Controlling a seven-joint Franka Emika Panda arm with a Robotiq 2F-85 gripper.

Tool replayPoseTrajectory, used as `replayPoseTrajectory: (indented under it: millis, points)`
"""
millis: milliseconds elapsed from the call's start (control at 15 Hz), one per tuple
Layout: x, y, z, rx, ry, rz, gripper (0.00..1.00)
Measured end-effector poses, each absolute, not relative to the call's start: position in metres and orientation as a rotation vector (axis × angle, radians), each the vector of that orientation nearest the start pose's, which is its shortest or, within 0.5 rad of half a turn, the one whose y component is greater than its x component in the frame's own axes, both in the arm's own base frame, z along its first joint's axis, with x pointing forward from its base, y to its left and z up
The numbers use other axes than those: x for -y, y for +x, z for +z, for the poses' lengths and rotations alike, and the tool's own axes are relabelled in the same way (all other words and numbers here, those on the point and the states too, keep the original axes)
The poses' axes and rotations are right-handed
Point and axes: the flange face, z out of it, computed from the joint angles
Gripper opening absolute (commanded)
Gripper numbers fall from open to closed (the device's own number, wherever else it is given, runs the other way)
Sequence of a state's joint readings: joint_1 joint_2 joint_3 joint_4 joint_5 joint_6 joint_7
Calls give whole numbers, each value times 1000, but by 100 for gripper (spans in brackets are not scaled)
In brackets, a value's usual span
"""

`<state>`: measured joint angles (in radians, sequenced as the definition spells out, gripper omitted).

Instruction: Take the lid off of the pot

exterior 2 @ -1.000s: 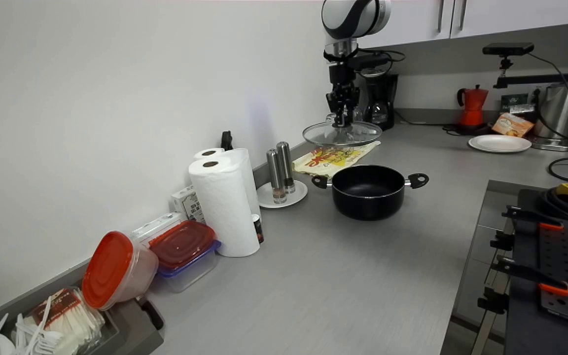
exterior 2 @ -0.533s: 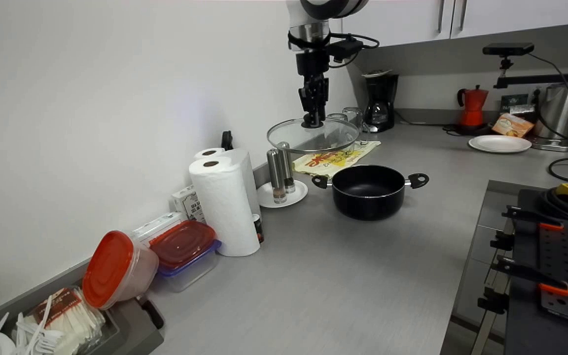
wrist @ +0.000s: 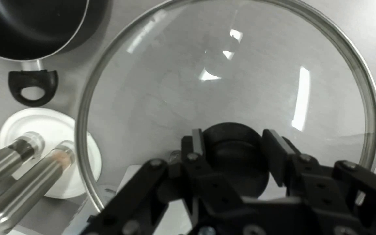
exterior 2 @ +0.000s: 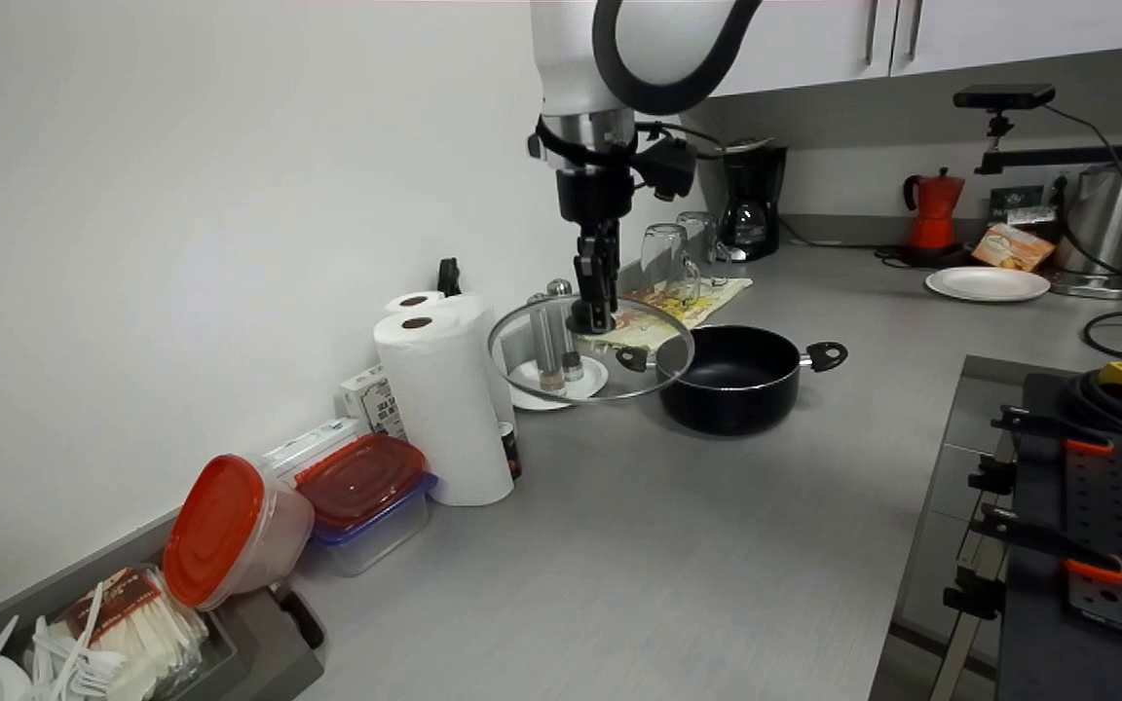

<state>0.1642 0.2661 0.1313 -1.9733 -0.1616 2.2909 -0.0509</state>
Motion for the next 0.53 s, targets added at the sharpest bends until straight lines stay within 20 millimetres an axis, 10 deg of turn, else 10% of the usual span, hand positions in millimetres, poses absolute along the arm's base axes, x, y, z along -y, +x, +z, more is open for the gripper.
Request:
replayPoseTrajectory:
  millis: [533]
  points:
    - [-216, 535, 262, 726, -3072, -47, 23]
